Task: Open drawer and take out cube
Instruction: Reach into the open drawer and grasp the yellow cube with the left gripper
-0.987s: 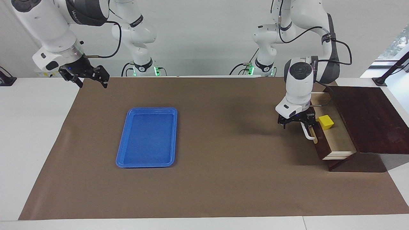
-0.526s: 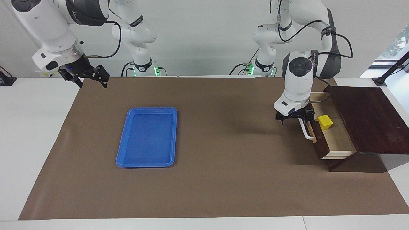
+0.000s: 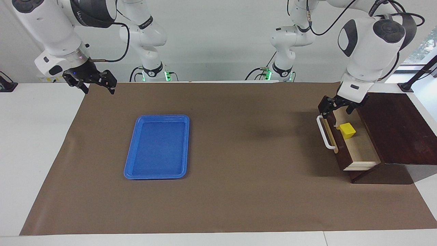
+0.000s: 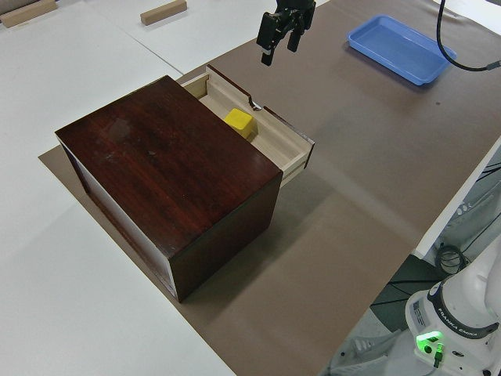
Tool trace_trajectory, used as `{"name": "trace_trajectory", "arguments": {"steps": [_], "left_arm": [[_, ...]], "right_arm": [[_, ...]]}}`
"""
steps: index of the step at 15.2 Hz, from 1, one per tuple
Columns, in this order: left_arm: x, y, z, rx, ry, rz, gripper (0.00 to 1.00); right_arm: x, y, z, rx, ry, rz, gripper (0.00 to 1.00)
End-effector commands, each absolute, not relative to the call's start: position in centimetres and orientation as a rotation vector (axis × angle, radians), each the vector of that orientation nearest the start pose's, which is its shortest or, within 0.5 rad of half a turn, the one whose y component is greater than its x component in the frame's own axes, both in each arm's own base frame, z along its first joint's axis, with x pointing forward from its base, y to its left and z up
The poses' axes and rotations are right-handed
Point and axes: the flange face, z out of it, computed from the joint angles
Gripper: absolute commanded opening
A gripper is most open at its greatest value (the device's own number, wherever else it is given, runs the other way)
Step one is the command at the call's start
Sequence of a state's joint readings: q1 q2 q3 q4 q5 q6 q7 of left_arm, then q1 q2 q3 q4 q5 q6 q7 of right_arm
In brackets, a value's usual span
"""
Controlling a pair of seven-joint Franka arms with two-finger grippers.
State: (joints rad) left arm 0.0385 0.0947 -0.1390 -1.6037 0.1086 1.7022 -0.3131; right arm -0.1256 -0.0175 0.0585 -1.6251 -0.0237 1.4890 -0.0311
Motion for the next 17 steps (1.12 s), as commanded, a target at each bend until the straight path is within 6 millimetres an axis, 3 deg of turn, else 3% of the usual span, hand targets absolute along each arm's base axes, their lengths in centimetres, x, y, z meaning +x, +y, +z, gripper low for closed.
{"name": "trace_trajectory", "arguments": {"steps": [1,3,5,8,13,17], "left_arm": [[59.0,-2.2,57.0,-2.981,-0.758,-0.068,1.00],[58.6,-0.4,56.0,-2.853,-1.220,-0.101,1.00],[58.4,0.6,55.1,-2.714,-1.566,-0.133,1.00],[58.9,1.8,54.0,-2.491,-1.919,-0.128,1.00],[59.2,3.3,50.2,-2.154,-2.289,-0.096,1.00],[59.1,5.2,48.4,-2.012,-2.422,-0.097,1.00]], "right_arm": [[53.5,-3.8,60.3,-3.159,0.067,0.208,1.00],[53.5,-3.8,60.3,-3.159,0.067,0.208,1.00],[53.5,-3.8,60.3,-3.159,0.067,0.208,1.00],[53.4,-3.8,60.2,-3.158,0.067,0.213,1.00],[53.4,-3.7,60.2,-3.158,0.065,0.213,1.00],[53.5,-3.3,60.2,-3.159,0.048,0.213,1.00]]}}
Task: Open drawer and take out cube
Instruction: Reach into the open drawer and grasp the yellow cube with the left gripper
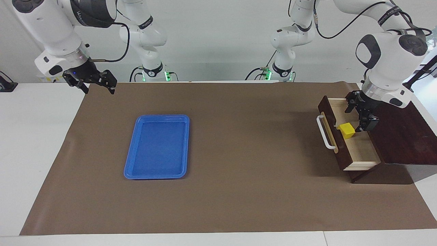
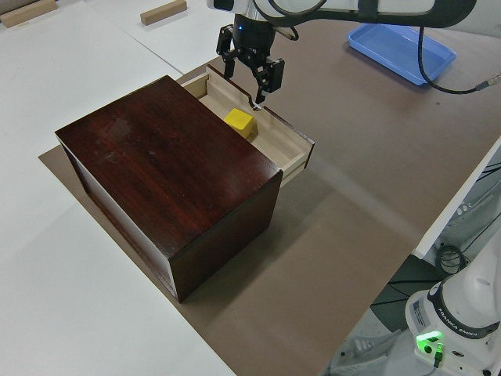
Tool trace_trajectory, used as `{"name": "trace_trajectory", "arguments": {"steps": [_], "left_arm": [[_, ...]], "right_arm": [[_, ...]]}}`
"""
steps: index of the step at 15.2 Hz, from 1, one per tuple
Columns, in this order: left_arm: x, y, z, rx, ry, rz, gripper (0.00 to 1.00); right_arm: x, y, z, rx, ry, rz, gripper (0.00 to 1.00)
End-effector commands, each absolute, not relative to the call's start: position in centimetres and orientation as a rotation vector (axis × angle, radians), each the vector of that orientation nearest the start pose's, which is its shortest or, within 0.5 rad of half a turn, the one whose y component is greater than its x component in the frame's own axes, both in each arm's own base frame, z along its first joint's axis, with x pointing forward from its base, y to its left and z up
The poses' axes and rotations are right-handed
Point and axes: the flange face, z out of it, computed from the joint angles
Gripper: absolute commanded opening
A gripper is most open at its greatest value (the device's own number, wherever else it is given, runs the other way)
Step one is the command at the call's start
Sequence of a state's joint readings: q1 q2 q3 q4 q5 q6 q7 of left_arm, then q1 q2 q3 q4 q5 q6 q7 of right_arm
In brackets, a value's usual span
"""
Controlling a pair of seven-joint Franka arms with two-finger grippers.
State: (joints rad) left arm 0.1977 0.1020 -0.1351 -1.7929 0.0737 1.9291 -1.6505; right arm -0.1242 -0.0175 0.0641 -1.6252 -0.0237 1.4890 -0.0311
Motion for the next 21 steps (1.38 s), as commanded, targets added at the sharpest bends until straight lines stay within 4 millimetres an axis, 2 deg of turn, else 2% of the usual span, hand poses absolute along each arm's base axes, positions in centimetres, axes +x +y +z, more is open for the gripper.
{"name": "trace_trajectory", "arguments": {"steps": [1,3,13,19,21], "left_arm": [[59.1,5.5,48.0,1.955,2.438,0.104,1.00],[59.0,6.3,47.6,1.894,2.478,0.109,1.00],[58.6,5.9,45.6,1.891,2.477,0.109,0.95],[58.4,5.9,44.8,1.895,2.475,0.109,0.87],[58.4,5.8,44.8,1.897,2.473,0.109,0.80]], "right_arm": [[53.5,-3.3,60.2,-3.159,0.048,0.213,1.00],[53.5,-3.3,60.2,-3.159,0.050,0.213,1.00],[53.5,-3.3,60.2,-3.159,0.050,0.213,1.00],[53.5,-3.6,60.2,-3.158,0.048,0.213,1.00],[53.5,-3.4,60.2,-3.159,0.050,0.213,1.00]]}}
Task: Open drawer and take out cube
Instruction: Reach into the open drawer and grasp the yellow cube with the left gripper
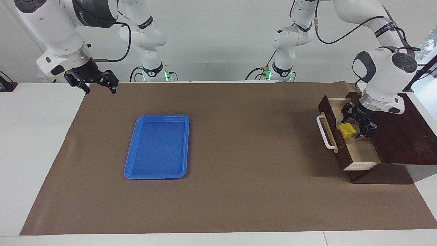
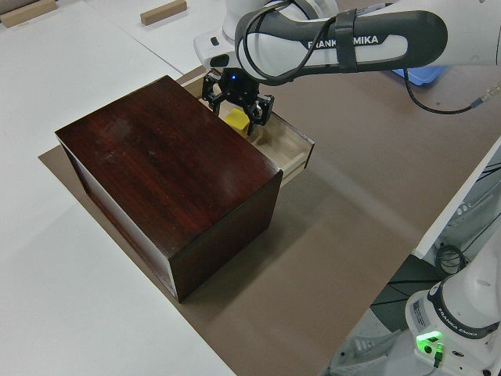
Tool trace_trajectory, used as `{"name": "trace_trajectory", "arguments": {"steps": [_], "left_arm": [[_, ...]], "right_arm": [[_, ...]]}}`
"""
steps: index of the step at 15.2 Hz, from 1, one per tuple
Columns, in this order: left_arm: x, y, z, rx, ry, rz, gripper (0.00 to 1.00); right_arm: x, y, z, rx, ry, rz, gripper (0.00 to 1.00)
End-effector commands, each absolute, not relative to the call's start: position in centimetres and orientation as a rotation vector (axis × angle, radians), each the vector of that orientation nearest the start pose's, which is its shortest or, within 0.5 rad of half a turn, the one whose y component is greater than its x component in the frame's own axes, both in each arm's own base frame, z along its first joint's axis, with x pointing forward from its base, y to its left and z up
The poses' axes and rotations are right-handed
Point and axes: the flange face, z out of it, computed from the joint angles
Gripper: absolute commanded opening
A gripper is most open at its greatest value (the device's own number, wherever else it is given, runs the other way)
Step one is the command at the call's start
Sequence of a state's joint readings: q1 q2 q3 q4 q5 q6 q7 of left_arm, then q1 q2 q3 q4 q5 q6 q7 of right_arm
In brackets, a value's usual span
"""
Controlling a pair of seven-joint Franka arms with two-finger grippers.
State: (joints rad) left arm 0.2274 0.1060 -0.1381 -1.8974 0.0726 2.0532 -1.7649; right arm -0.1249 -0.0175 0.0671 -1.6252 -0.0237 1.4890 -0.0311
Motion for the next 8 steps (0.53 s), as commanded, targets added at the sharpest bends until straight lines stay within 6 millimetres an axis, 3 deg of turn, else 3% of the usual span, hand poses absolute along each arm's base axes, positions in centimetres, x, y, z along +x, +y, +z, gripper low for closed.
{"name": "trace_trajectory", "arguments": {"steps": [1,3,4,5,6,7,8], "left_arm": [[58.38,5.75,44.78,1.899,2.472,0.109,0.78],[58.41,5.67,44.85,1.902,2.468,0.111,0.72],[58.44,5.58,44.76,1.904,2.467,0.109,0.64],[58.45,5.49,44.76,1.910,2.463,0.109,0.46],[58.43,5.32,44.88,1.925,2.454,0.109,0.22],[58.48,5.24,44.91,1.929,2.452,0.108,0.05],[58.58,5.26,45.17,1.930,2.453,0.106,0.00]], "right_arm": [[53.47,-3.42,60.23,-3.159,0.055,0.213,1.00],[53.47,-3.42,60.23,-3.159,0.055,0.213,1.00],[53.47,-3.42,60.23,-3.159,0.055,0.213,1.00],[53.47,-3.42,60.23,-3.159,0.055,0.213,1.00],[53.47,-3.42,60.23,-3.159,0.053,0.213,1.00],[53.47,-3.66,60.25,-3.159,0.055,0.211,1.00],[53.48,-4.05,60.34,-3.157,0.064,0.204,1.00]]}}
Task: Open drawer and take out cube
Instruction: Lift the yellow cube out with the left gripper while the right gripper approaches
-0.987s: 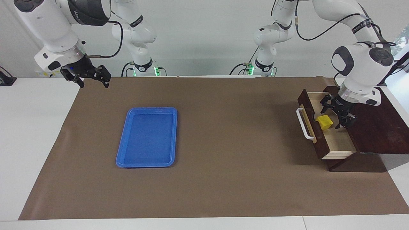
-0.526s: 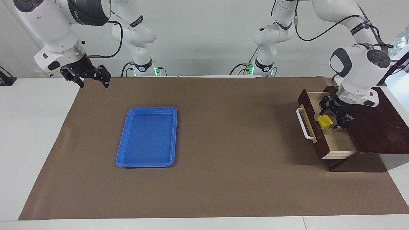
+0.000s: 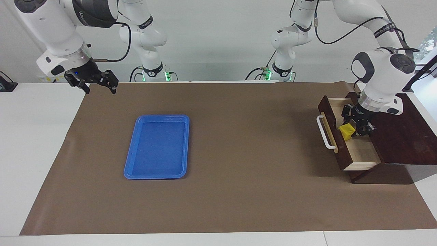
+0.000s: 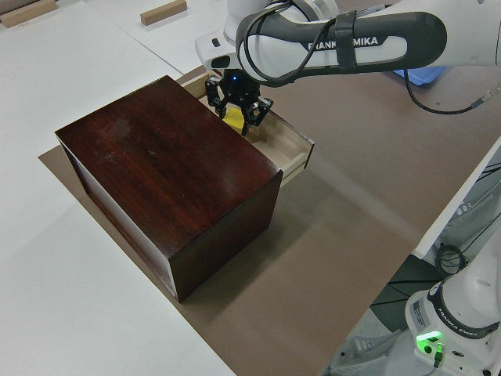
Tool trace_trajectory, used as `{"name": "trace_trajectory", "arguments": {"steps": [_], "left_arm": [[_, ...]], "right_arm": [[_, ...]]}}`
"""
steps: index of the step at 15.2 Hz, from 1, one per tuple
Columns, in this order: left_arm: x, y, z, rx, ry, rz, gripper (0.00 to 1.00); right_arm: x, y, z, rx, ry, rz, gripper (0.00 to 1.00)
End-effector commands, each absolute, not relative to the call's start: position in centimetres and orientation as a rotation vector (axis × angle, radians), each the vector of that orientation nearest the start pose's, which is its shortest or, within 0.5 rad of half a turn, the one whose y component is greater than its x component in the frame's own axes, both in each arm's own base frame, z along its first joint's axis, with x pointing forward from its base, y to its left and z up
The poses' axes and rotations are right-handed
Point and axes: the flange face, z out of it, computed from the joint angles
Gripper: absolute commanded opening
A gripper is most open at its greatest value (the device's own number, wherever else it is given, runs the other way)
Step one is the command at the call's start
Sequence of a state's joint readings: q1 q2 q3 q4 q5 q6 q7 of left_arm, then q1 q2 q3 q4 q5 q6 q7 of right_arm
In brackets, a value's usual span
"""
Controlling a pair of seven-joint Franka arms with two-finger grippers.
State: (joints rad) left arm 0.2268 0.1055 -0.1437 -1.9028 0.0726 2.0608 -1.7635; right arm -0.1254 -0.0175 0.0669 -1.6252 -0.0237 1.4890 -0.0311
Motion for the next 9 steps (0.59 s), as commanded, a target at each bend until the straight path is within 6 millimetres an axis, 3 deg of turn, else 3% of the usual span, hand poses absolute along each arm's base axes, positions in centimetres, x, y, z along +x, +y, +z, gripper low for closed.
{"name": "trace_trajectory", "arguments": {"steps": [1,5,8,9], "left_arm": [[58.8,5.1,46.0,1.929,2.447,0.114,0.00],[61.2,5.1,51.2,1.960,2.475,0.059,0.00],[61.9,2.2,56.3,2.015,2.436,0.036,0.00],[61.8,0.0,57.3,2.053,2.402,0.037,0.00]], "right_arm": [[53.4,-4.4,60.4,-3.156,0.077,0.204,1.00],[52.9,-4.5,60.2,-3.155,0.077,0.218,1.00],[52.4,-4.3,59.6,-3.154,0.067,0.245,1.00],[52.1,-4.0,59.2,-3.149,0.090,0.237,1.00]]}}
